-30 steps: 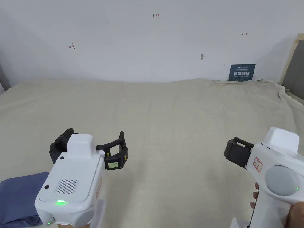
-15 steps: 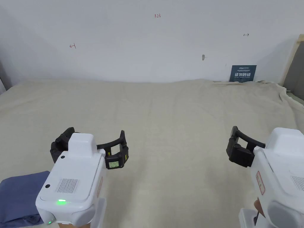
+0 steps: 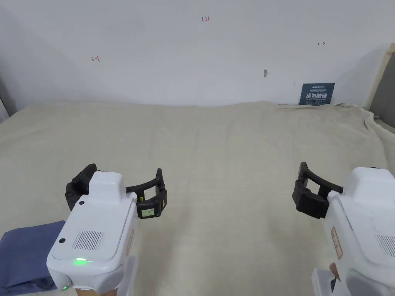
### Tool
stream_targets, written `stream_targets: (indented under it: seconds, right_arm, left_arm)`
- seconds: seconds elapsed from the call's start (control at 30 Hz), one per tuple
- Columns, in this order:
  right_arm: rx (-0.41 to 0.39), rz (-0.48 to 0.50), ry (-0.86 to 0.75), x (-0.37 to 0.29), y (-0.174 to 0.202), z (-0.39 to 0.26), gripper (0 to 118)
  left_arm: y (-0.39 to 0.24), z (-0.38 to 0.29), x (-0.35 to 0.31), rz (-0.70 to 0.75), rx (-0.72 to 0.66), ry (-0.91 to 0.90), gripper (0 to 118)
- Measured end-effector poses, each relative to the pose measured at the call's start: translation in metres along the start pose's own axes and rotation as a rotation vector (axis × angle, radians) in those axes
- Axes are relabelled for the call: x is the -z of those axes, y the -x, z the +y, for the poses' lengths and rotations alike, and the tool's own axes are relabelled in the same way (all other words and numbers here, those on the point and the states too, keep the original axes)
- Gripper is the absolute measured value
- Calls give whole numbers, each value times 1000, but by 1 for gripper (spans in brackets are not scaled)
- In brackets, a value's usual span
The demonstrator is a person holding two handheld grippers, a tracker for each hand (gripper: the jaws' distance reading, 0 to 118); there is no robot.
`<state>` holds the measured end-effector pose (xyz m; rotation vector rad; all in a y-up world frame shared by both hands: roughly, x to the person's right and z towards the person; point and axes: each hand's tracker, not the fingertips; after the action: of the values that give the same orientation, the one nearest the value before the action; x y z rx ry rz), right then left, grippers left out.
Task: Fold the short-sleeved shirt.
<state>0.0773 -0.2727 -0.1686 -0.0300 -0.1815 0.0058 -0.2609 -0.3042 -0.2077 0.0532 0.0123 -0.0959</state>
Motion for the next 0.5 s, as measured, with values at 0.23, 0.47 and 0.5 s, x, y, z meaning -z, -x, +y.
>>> stream_targets:
  seconds: [0.23, 0.47, 0.5]
  right_arm:
    - [-9, 5, -7, -1, 1, 1, 104]
    - [-6, 11, -8, -1, 1, 2, 104]
    - [-6, 11, -8, -1, 0, 2, 104]
  left_arm:
    - [0, 0, 0, 0, 2, -1, 118]
    - [1, 0, 0, -2, 2, -3, 118]
    - [1, 0, 0, -1, 1, -4, 118]
